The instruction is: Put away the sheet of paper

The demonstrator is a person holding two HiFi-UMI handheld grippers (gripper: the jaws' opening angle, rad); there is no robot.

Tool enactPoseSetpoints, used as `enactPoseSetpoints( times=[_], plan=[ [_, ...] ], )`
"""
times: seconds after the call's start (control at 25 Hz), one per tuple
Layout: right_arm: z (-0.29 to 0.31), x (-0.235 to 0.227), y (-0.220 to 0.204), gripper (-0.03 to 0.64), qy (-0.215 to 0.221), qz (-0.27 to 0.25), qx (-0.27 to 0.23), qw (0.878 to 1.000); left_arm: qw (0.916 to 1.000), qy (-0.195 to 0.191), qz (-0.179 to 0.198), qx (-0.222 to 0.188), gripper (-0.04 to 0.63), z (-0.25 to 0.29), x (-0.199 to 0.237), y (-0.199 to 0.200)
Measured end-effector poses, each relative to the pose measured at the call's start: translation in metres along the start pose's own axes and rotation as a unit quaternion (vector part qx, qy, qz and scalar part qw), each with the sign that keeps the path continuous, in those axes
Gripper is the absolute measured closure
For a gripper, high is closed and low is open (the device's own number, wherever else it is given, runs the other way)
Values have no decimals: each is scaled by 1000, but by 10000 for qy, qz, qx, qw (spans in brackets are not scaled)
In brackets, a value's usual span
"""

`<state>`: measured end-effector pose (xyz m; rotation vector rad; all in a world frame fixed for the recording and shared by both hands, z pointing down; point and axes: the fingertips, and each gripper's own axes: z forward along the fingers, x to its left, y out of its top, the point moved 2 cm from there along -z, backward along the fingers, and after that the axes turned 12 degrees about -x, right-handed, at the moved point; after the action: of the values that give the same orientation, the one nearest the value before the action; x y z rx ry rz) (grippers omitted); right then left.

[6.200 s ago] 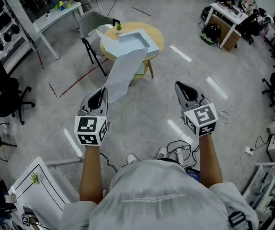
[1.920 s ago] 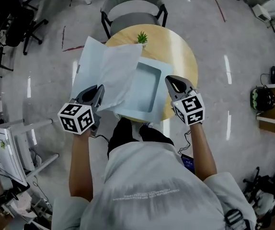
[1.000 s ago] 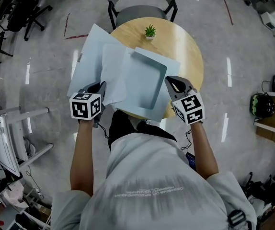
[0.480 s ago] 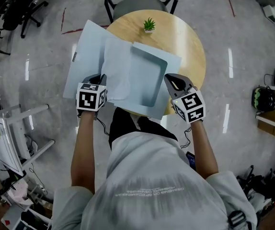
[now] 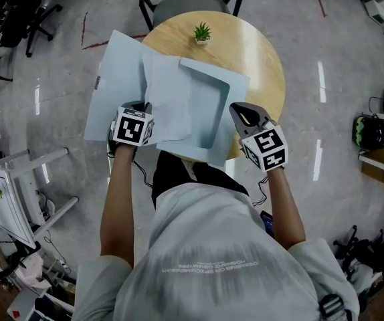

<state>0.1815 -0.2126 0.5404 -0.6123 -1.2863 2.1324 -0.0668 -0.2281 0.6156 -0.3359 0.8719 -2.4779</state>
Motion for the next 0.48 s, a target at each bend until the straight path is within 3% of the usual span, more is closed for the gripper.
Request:
enactPoseSetpoints(
  times=[0.24,0.48],
  plan=[
    [-7,-8,-4,589,-54,35,28,10000,9981,-335,266,442,577,5,-13,-16],
    [-9,-12,-6,589,-92,41,44,9999,9981,-314,224,478,577,3,-12,-13]
  ],
)
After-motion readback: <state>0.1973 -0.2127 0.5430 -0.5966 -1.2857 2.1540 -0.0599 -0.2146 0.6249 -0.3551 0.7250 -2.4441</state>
